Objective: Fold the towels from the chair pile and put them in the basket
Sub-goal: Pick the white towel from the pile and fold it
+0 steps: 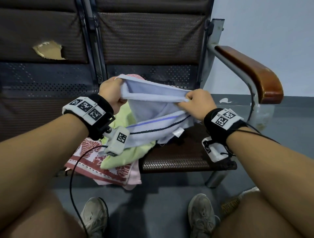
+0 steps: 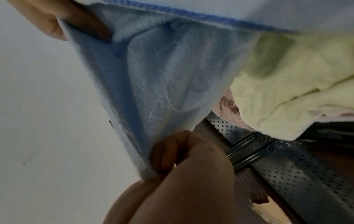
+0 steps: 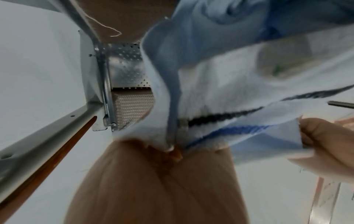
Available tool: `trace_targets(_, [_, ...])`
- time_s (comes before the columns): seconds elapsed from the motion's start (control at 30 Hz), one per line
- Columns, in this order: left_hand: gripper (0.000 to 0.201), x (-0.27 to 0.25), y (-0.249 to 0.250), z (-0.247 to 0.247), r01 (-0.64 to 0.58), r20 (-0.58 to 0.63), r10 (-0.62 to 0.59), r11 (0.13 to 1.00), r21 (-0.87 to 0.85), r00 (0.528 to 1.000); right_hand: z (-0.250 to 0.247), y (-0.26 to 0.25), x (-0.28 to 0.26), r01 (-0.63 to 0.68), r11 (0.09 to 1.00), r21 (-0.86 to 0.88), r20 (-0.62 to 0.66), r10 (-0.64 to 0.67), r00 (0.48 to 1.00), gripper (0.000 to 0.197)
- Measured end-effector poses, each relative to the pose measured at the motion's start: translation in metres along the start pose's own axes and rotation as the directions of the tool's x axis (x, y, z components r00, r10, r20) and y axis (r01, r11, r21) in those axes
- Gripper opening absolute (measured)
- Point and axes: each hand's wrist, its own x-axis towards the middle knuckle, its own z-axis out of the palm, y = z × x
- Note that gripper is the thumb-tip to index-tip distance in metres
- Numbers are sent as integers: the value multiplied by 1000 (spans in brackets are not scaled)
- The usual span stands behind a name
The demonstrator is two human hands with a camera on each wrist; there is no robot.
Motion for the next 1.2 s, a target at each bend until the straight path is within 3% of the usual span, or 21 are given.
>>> trace_targets(0.13, [13,3,-4,-11,-23,46,19,996,92,999,5,14,-6,68,997,-46,218,-56,974,27])
trace_targets(0.23, [17,6,-12,-20,-49,8,49,989,137,999,8,19,-10,58,992,-112,346,-16,938,40])
trace_targets(0.3, [21,7,-16,-26,-50,-25,54,990,129,998,5,23,-9,14,996,-93,308,15,951,49])
trace_targets(0.4, [25,8,-19,-35,-42,-19,44,992,118,999,1,26,-9,17,1000,-10,217,-14,976,38])
trace_targets(0.57, [35,10,-20,-44,18,26,-24,977,213,999,6,21,-9,17,1000,22,238,-22,971,50])
trace_targets(0.67, [36,11,-18,-48,-17,-27,25,958,286,999,2,20,-7,19,999,27,198,-24,980,50])
trace_targets(0.83, [22,16,-12,-60,-85,-53,100,968,235,994,3,18,-9,96,995,31,357,-100,929,58])
trace_targets(0.9, [20,17,-11,-65,-56,-9,58,985,165,998,6,19,-10,135,991,20,390,-132,911,51])
trace_targets(0.97, [21,18,-13,-68,-23,62,14,989,149,998,8,20,-11,117,993,11,334,-114,936,47])
trace_targets(1.07, [18,17,-15,-69,-54,98,32,970,238,995,7,22,-10,55,997,49,178,-63,982,47])
trace_targets(1.2, [2,16,-20,-74,-140,219,54,904,403,974,2,22,-11,28,990,140,144,-49,988,43])
